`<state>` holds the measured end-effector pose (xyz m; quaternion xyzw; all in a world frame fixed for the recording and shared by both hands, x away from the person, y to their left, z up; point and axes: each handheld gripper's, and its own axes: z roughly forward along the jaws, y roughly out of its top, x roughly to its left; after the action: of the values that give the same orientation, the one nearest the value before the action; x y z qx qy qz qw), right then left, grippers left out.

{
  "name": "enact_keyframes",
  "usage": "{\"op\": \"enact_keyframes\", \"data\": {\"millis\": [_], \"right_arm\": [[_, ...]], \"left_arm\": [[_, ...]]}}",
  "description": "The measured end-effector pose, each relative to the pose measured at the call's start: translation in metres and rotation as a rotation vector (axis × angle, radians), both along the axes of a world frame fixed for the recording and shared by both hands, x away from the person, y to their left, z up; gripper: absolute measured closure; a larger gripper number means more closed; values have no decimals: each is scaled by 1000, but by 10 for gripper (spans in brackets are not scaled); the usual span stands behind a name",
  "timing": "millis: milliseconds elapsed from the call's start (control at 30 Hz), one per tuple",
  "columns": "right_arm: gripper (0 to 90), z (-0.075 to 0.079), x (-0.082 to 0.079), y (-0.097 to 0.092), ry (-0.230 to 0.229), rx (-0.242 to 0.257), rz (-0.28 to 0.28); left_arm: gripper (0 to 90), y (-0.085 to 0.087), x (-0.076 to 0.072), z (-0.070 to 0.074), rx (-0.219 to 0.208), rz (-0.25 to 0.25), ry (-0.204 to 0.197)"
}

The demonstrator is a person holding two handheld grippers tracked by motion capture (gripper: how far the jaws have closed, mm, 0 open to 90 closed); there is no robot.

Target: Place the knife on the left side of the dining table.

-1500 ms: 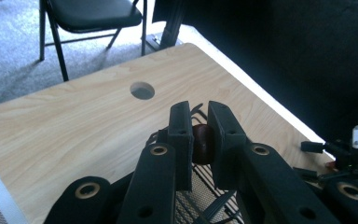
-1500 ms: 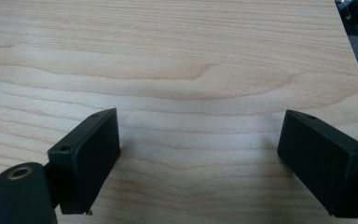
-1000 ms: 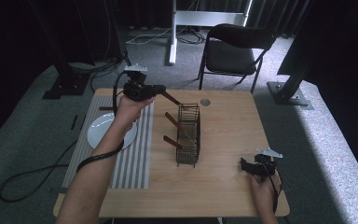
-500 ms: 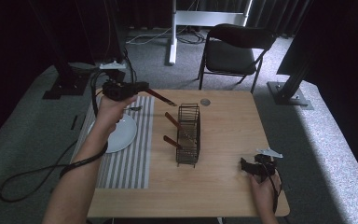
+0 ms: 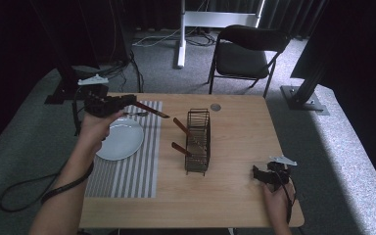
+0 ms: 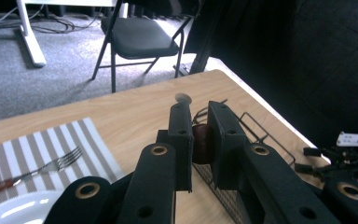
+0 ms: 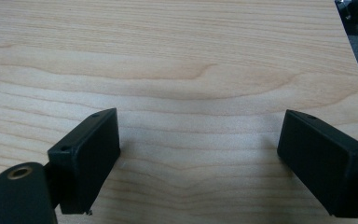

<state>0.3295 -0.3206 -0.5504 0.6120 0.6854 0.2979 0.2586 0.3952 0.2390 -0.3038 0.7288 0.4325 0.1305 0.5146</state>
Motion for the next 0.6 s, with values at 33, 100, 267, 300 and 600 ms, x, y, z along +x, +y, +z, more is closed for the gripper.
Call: {"op": "enact_keyframes", "data": {"millis": [33,100,267,300,600], "right_arm": [[123,0,0,0,1,1,-1],[122,0,0,0,1,1,-1],[122,0,0,0,1,2,-2],[122,0,0,0,0,1,-1],[122,0,0,0,1,2,-1]], "left_arm": [[810,4,-2,-4,-2,2,9],[810,12,-7,-11,-9,14,18],[810,25,-18,-26,-14,46,36],[810,30,-23,-34,-16,51,43],[810,52,-46,-65,-13,91,84]]}}
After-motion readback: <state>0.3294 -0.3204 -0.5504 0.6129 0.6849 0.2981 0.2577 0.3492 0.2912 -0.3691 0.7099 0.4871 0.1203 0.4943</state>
